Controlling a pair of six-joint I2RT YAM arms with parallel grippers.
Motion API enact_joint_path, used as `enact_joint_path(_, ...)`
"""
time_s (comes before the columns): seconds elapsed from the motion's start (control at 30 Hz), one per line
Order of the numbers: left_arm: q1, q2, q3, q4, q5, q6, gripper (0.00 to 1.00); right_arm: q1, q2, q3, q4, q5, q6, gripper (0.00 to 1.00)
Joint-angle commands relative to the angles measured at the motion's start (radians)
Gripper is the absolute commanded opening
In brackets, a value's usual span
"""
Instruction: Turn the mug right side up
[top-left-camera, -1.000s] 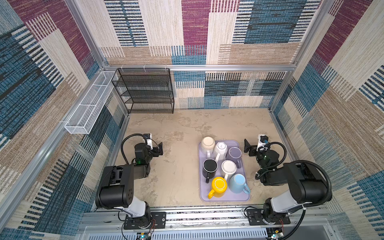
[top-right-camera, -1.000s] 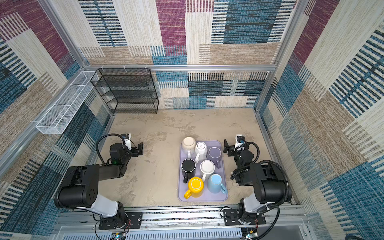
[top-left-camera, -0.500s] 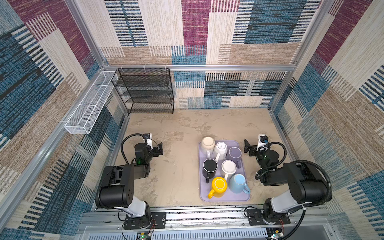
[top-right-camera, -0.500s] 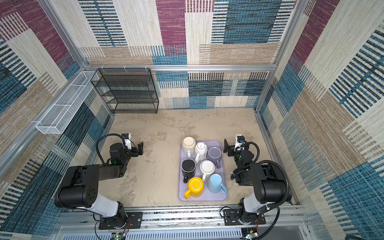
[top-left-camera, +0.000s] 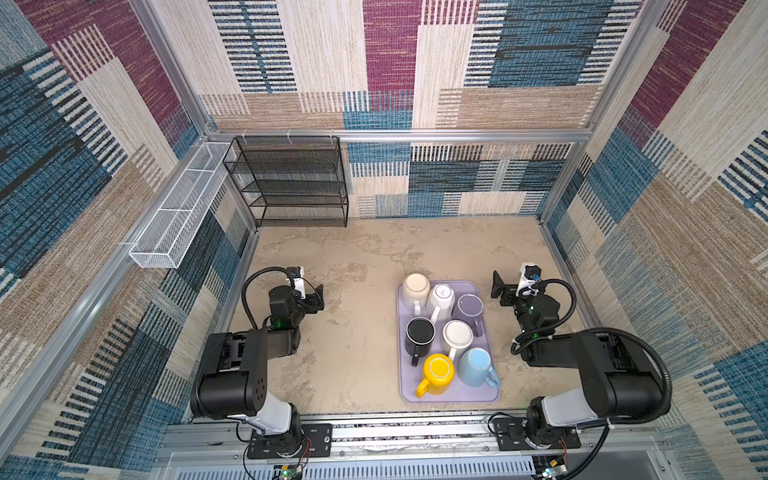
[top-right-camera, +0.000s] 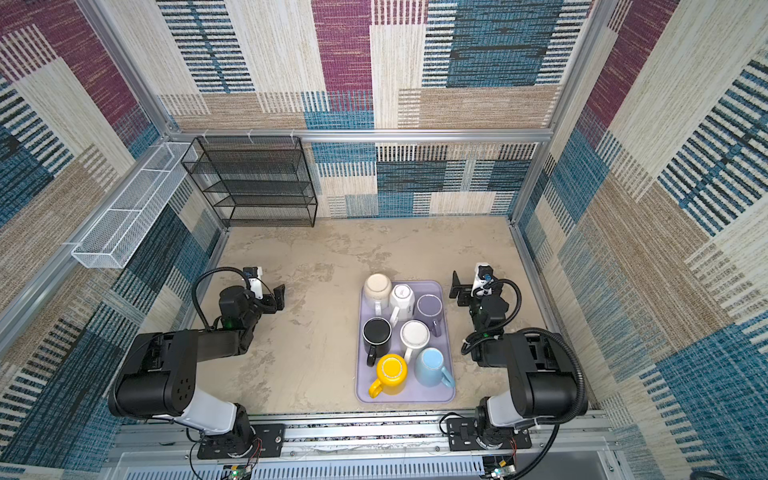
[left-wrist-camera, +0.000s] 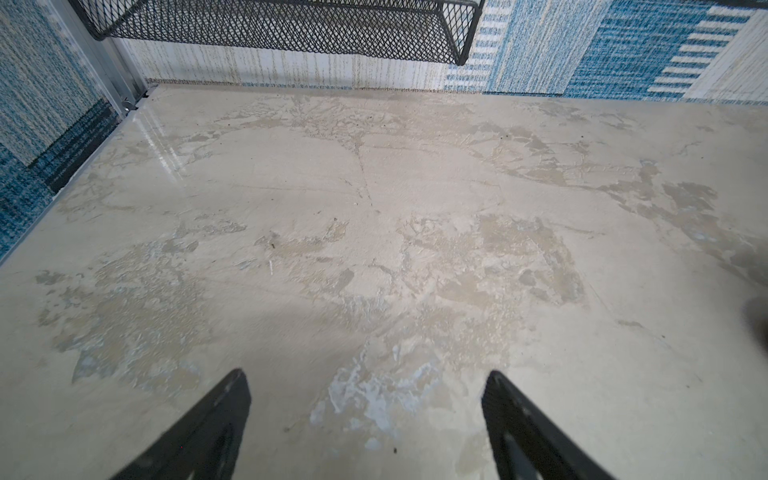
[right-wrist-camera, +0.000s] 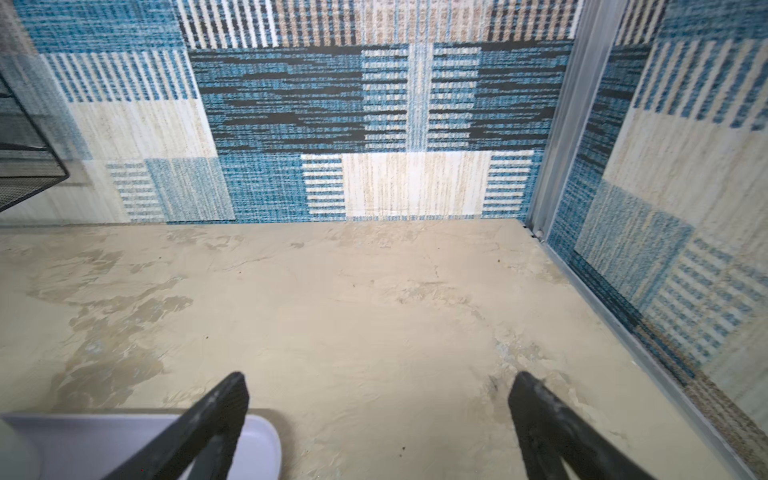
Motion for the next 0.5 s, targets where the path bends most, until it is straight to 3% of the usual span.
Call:
enact_joint_path(0.0, -0.012, -0.06, 0.033, -0.09, 0.0, 0.049, 0.88, 0.006, -0.049, 0.033, -0.148, 0.072, 0.029, 1.0)
enact_joint_path(0.23, -0.205, -0.165, 0.193, -0.428, -0.248, 0.072, 0.91, 0.033, -0.246, 0.156, -0.509, 0.092, 0.088, 1.0)
enact_joint_path(0.47, -0.315, -0.172, 0.452, -0.731, -0.23, -0.002, 0.9, 0.055, -0.403, 0.344, -0.964, 0.024, 0.173, 0.99)
